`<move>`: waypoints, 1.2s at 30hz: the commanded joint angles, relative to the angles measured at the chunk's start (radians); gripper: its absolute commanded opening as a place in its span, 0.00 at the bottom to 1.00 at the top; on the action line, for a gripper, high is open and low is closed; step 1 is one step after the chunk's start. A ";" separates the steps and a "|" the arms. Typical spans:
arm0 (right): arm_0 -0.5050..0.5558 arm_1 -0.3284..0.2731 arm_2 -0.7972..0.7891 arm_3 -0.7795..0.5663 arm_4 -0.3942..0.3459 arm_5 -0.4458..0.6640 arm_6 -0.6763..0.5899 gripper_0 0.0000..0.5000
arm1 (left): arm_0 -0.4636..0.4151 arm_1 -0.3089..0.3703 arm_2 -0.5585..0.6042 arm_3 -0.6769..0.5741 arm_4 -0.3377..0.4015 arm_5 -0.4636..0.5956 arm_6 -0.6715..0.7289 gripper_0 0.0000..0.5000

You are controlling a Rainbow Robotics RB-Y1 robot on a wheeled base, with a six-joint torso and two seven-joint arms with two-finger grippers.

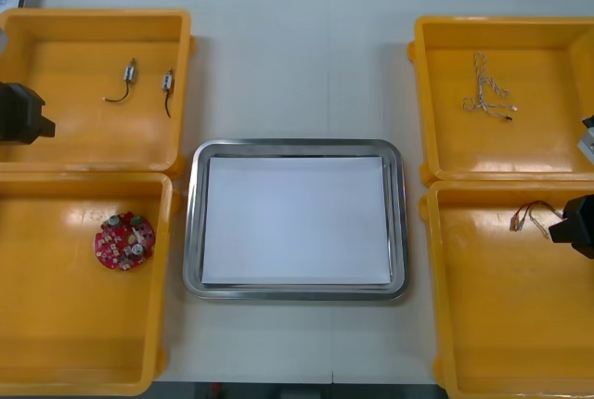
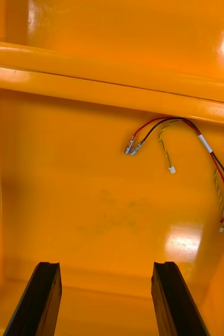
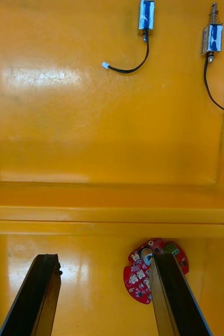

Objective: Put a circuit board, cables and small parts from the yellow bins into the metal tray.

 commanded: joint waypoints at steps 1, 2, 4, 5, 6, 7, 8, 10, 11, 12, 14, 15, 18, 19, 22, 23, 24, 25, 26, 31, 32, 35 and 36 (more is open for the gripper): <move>0.016 -0.036 -0.027 -0.013 0.000 0.007 -0.018 1.00 | 0.018 0.047 -0.012 -0.035 -0.001 0.006 -0.096 1.00; 0.016 -0.036 -0.027 -0.013 0.000 0.007 -0.018 1.00 | 0.018 0.047 -0.012 -0.035 -0.001 0.006 -0.096 1.00; 0.016 -0.036 -0.027 -0.013 0.000 0.007 -0.018 1.00 | 0.018 0.047 -0.012 -0.035 -0.001 0.006 -0.096 1.00; 0.016 -0.036 -0.027 -0.013 0.000 0.007 -0.018 1.00 | 0.018 0.047 -0.012 -0.035 -0.001 0.006 -0.096 1.00; 0.016 -0.036 -0.027 -0.013 0.000 0.007 -0.018 1.00 | 0.018 0.047 -0.012 -0.035 -0.001 0.006 -0.096 1.00; 0.016 -0.036 -0.027 -0.013 0.000 0.007 -0.018 1.00 | 0.018 0.047 -0.012 -0.035 -0.001 0.006 -0.096 1.00; 0.016 -0.036 -0.027 -0.013 0.000 0.007 -0.018 1.00 | 0.018 0.047 -0.012 -0.035 -0.001 0.006 -0.096 1.00; 0.016 -0.036 -0.027 -0.013 0.000 0.007 -0.018 1.00 | 0.018 0.047 -0.012 -0.035 -0.001 0.006 -0.096 1.00; 0.016 -0.036 -0.027 -0.013 0.000 0.007 -0.018 1.00 | 0.018 0.047 -0.012 -0.035 -0.001 0.006 -0.096 1.00; 0.016 -0.036 -0.027 -0.013 0.000 0.007 -0.018 1.00 | 0.018 0.047 -0.012 -0.035 -0.001 0.006 -0.096 1.00; 0.016 -0.036 -0.027 -0.013 0.000 0.007 -0.018 1.00 | 0.018 0.047 -0.012 -0.035 -0.001 0.006 -0.096 1.00; 0.016 -0.036 -0.027 -0.013 0.000 0.007 -0.018 1.00 | 0.018 0.047 -0.012 -0.035 -0.001 0.006 -0.096 1.00; 0.016 -0.036 -0.027 -0.013 0.000 0.007 -0.018 1.00 | 0.018 0.047 -0.012 -0.035 -0.001 0.006 -0.096 1.00; 0.016 -0.036 -0.027 -0.013 0.000 0.007 -0.018 1.00 | 0.018 0.047 -0.012 -0.035 -0.001 0.006 -0.096 1.00; 0.016 -0.036 -0.027 -0.013 0.000 0.007 -0.018 1.00 | 0.018 0.047 -0.012 -0.035 -0.001 0.006 -0.096 1.00; 0.016 -0.036 -0.027 -0.013 0.000 0.007 -0.018 1.00 | 0.018 0.047 -0.012 -0.035 -0.001 0.006 -0.096 1.00; 0.016 -0.036 -0.027 -0.013 0.000 0.007 -0.018 1.00 | 0.018 0.047 -0.012 -0.035 -0.001 0.006 -0.096 1.00; 0.016 -0.036 -0.027 -0.013 0.000 0.007 -0.018 1.00 | 0.018 0.047 -0.012 -0.035 -0.001 0.006 -0.096 1.00; 0.016 -0.036 -0.027 -0.013 0.000 0.007 -0.018 1.00 | 0.018 0.047 -0.012 -0.035 -0.001 0.006 -0.096 1.00; 0.016 -0.036 -0.027 -0.013 0.000 0.007 -0.018 1.00 | 0.018 0.047 -0.012 -0.035 -0.001 0.006 -0.096 1.00; 0.016 -0.036 -0.027 -0.013 0.000 0.007 -0.018 1.00 | 0.018 0.047 -0.012 -0.035 -0.001 0.006 -0.096 1.00; 0.016 -0.036 -0.027 -0.013 0.000 0.007 -0.018 1.00 | 0.018 0.047 -0.012 -0.035 -0.001 0.006 -0.096 1.00; 0.016 -0.036 -0.027 -0.013 0.000 0.007 -0.018 1.00 | 0.018 0.047 -0.012 -0.035 -0.001 0.006 -0.096 1.00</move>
